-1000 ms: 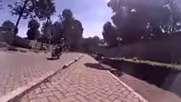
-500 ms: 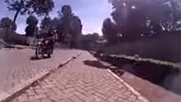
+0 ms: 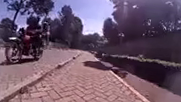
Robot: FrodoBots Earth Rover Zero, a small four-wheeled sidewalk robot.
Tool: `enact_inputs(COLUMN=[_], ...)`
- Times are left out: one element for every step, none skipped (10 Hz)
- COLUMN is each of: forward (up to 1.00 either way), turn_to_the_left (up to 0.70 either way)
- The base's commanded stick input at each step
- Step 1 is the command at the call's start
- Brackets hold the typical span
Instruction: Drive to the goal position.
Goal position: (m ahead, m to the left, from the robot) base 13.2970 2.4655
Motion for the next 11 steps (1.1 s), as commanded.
enact_inputs(forward=[0.70,0.70,0.70,0.70,0.70,0.70,0.70,0.70,0.70,0.70,0.70], turn_to_the_left=[0.00,0.00,0.00,0.00,0.00,0.00,0.00,0.00,0.00,0.00,0.00])
